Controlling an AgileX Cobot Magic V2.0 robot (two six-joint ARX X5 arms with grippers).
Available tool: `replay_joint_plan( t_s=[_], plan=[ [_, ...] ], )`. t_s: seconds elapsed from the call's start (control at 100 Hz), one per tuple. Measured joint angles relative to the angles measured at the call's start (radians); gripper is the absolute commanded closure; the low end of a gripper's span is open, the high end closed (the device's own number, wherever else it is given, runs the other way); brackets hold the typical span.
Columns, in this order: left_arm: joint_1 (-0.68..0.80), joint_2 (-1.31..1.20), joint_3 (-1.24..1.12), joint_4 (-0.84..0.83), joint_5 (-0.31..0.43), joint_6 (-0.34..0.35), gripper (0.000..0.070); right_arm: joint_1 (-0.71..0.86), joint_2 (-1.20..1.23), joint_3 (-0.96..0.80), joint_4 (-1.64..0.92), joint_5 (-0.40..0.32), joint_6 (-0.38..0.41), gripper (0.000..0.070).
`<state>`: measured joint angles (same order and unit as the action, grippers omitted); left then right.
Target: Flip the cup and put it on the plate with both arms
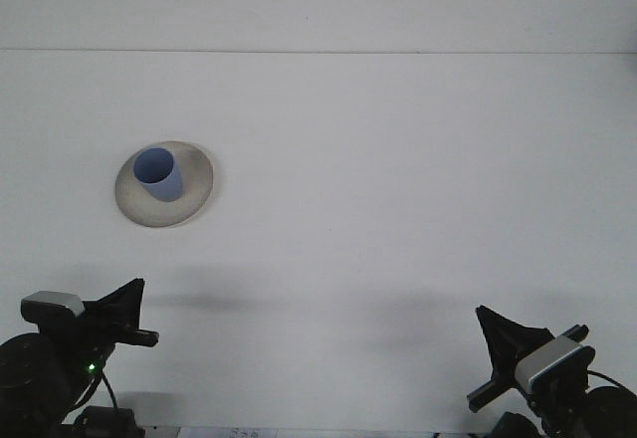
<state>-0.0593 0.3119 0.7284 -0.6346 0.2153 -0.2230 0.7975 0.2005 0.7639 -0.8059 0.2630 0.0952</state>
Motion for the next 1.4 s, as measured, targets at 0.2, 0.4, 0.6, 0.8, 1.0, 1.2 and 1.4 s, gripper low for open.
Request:
replay_joint_plan(
  t_s=[0.2, 0.4, 0.6, 0.8, 1.0, 1.2, 1.4],
  plan=[
    [0.0, 0.0, 0.0, 0.0, 0.0, 0.0, 0.0685, 0.0, 0.0, 0.0, 0.0, 0.0, 0.0, 0.0694],
    [0.0, 0.0, 0.0, 0.0, 0.0, -0.001, 0.0685, 0.0, 0.0, 0.0, 0.0, 0.0, 0.0, 0.0694],
    [0.0, 0.0, 0.0, 0.0, 0.0, -0.001, 0.0685, 0.0, 0.0, 0.0, 0.0, 0.0, 0.0, 0.0694],
    [0.0, -0.045, -0.057, 0.111, -0.051, 0.079, 0.0685, 0.0, 0.0, 0.0, 0.0, 0.0, 0.0, 0.0694],
    [0.013, -0.154, -0.382, 0.449, -0.316, 0.163, 0.0685, 0.0, 0.0, 0.0, 0.0, 0.0, 0.0, 0.0694],
    [0.051, -0.254, -0.619, 0.582, -0.341, 0.205, 0.0685, 0.0, 0.0, 0.0, -0.001, 0.0, 0.0, 0.0694],
    [0.053, -0.303, -0.695, 0.62, -0.342, 0.233, 0.0685, 0.0, 0.0, 0.0, -0.001, 0.0, 0.0, 0.0694]
  ],
)
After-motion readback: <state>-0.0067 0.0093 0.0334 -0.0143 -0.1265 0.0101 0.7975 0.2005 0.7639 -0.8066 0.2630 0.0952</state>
